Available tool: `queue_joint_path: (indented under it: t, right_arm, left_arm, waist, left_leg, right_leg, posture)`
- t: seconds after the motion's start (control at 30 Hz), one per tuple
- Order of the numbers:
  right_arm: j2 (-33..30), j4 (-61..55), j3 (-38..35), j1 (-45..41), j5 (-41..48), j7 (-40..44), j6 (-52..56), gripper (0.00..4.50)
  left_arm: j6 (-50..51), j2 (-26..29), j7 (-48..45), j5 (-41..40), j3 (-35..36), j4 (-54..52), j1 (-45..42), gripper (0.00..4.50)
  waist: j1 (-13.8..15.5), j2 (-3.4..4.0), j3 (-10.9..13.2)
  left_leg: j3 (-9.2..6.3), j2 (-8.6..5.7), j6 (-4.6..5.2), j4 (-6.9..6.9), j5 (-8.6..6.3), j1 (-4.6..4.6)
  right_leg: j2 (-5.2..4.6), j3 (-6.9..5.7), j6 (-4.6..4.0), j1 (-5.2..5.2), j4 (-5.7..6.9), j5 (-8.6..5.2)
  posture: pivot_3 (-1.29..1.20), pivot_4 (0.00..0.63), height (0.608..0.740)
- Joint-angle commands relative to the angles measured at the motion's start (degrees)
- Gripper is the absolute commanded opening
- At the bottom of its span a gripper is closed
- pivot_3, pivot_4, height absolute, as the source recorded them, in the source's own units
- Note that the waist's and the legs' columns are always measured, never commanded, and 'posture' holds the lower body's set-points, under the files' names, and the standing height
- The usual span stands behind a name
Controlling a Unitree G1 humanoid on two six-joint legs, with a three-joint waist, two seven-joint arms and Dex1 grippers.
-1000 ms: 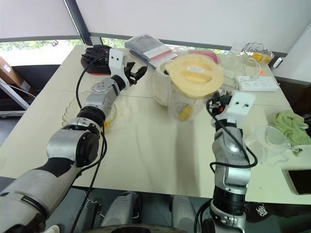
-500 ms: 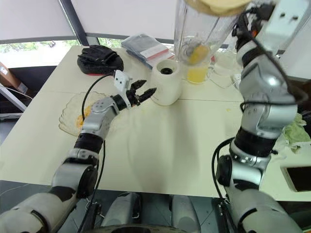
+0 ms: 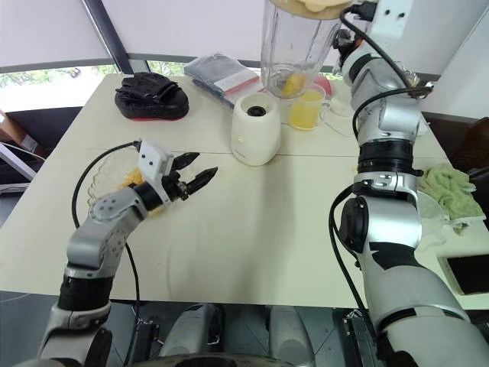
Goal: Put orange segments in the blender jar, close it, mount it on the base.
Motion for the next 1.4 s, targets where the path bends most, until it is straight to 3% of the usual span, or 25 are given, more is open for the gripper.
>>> queue_joint_path:
  t: [0.03, 0.5, 0.93, 1.4]
  right_arm:
    - [0.8, 4.8, 0.9, -6.2, -0.7, 1.4, -7.5, 1.02]
    - [4.1, 23.3, 2.6, -12.8, -3.1, 2.9, -18.3, 1.02]
    - [4.0, 26.2, 3.7, -11.0, -5.2, 2.3, -18.3, 1.02]
    - [5.5, 25.1, 4.8, -8.2, -6.2, -4.0, -16.9, 1.02]
  left_arm:
    - [-0.2, -0.1, 2.4, -0.5, 0.2, -4.0, 1.4, 3.22]
    - [-0.3, 0.7, 6.0, -0.5, -0.5, -7.2, 5.2, 3.22]
    - [-0.6, 0.7, 6.9, 0.0, -1.9, -6.7, 5.1, 3.22]
    - [-1.5, 0.8, 6.8, 0.2, -3.0, -5.7, 4.9, 3.22]
  waist:
    - [0.0, 0.03, 0.0]
    - [0.1, 0.08, 0.1]
    - [0.1, 0.08, 0.1]
    - [0.2, 0.07, 0.1]
  left_leg:
    - [0.0, 0.01, 0.0, -0.01, 0.0, 0.01]
    - [0.0, -0.08, -0.57, -0.69, 0.32, 0.06]
    - [0.01, -0.07, -0.64, -0.75, 0.36, 0.06]
    - [0.0, -0.08, -0.72, -0.75, 0.41, 0.15]
  right_leg:
    - [0.01, 0.0, 0.0, 0.0, 0.0, 0.0]
    - [-0.12, -0.03, -0.02, -0.08, -0.29, 0.01]
    - [-0.12, -0.04, -0.02, -0.11, -0.28, 0.01]
    - [-0.13, -0.05, -0.07, -0.02, -0.27, 0.04]
  posture:
    - [0.0, 0.15, 0.74]
    - [0.0, 0.15, 0.74]
    - [0.0, 0.15, 0.74]
    - [0.0, 0.15, 0.74]
